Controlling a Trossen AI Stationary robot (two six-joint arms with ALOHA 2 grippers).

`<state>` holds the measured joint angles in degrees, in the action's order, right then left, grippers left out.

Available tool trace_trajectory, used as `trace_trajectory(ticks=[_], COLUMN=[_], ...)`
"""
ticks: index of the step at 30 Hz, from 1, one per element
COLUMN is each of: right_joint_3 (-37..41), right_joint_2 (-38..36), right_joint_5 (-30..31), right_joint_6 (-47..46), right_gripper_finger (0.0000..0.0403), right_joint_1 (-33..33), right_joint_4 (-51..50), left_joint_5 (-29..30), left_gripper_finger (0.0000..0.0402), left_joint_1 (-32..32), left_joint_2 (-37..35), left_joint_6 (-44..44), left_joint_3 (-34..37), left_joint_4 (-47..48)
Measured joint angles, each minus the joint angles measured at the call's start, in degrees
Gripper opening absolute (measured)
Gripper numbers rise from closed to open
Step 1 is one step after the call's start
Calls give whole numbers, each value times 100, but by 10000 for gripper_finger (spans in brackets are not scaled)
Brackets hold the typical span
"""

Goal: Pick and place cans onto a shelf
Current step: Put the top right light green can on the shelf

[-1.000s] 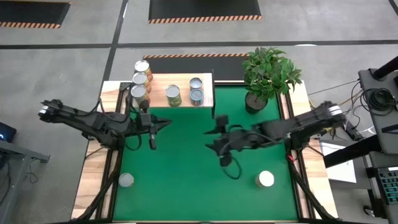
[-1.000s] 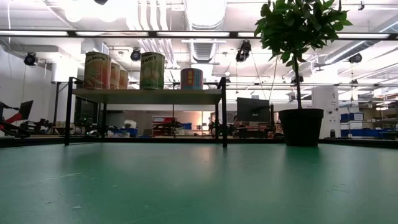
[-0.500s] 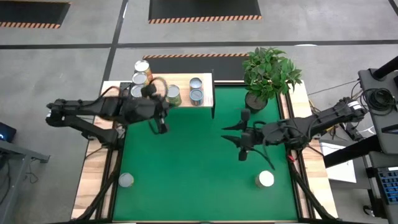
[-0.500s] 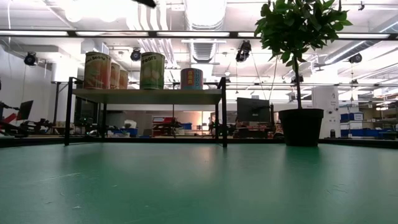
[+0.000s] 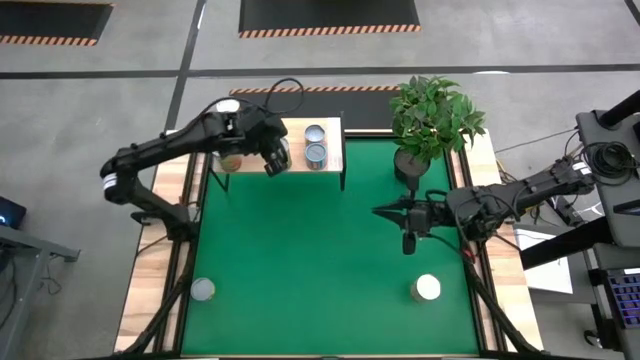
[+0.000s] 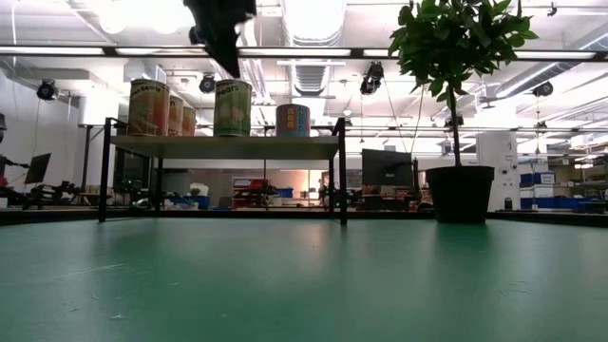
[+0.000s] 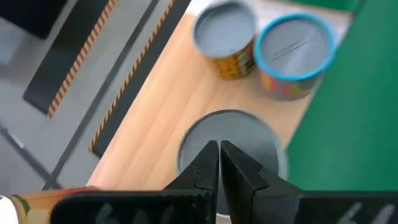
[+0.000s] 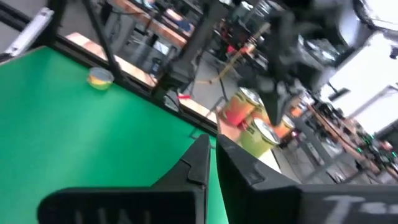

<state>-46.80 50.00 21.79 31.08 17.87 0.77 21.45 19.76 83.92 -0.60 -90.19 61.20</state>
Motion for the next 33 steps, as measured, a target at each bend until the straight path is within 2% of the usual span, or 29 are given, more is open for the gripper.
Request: trace_trajectory(ticks=[13,19,22,33], right_joint_3=[26,26,26,26], right_joint_2=[-2,2,2,5], right_joint_5=[-105,-97,-95,-80], right_joint_6=[50,47,45,45], right_gripper_finger=[13,13,13,13], right_joint_1=[0,0,0,0], right_joint_4=[-26,-26,-26,-28], left_joint_5=[13,161,417,409], left_gripper_finger=[0,0,0,0], left_joint_1=[147,152,150,130], left_joint_2=[415,430,410,345], left_joint_6=[56,284,337,415], left_joint_3=[-14,-22,-15,0], left_joint_4=[3,179,265,287])
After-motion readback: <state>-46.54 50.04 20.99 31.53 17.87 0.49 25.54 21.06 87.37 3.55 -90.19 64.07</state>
